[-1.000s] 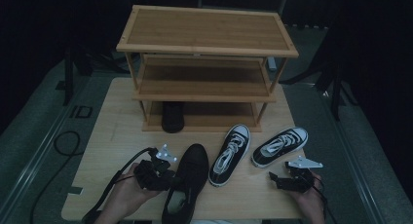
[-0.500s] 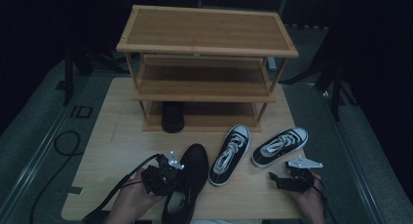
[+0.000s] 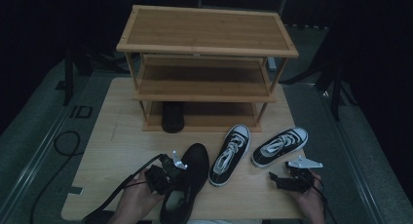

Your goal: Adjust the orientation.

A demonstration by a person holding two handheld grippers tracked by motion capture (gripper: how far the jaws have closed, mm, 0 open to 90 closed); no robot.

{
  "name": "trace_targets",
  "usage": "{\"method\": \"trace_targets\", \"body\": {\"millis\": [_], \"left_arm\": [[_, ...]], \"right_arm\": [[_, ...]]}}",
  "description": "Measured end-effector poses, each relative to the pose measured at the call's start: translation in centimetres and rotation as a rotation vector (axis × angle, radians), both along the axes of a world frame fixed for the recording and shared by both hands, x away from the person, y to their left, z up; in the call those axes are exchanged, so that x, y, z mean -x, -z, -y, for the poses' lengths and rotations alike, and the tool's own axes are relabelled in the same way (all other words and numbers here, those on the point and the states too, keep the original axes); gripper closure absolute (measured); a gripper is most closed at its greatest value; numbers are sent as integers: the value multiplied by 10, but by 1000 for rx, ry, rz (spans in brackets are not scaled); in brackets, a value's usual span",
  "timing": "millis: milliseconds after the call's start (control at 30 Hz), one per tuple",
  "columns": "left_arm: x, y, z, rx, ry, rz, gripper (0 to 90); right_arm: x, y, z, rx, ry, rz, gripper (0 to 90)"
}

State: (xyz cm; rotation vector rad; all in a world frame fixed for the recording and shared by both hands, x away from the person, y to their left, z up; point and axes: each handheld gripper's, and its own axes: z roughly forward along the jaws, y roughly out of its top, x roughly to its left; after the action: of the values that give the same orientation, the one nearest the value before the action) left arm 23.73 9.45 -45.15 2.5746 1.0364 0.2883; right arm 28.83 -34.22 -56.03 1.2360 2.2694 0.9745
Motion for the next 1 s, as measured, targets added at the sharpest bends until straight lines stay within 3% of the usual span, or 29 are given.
{"method": "trace_targets", "body": {"millis": [100, 233, 333, 467, 600, 767, 867, 1000], "left_arm": [[-9, 0, -5, -18, -22, 18, 873], [-17, 1, -7, -3, 12, -17, 869], [-19, 2, -5, -12, 20, -20, 857], [-21, 9, 3, -60, 18, -8, 807], [-26, 10, 2, -60, 24, -22, 865], [-32, 11, 2, -46, 49, -63, 855], [-36, 10, -3, -10, 42, -69, 872], [-47, 7, -17, 99, 25, -120, 876]], "right_arm": [[0, 0, 0, 0, 0, 0, 170], [0, 0, 0, 0, 0, 0, 170], [0, 0, 0, 0, 0, 0, 170], [0, 0, 0, 0, 0, 0, 170], [0, 0, 0, 0, 0, 0, 170], [0, 0, 0, 0, 0, 0, 170], [0, 0, 0, 0, 0, 0, 170], [0, 0, 0, 0, 0, 0, 170]]}}
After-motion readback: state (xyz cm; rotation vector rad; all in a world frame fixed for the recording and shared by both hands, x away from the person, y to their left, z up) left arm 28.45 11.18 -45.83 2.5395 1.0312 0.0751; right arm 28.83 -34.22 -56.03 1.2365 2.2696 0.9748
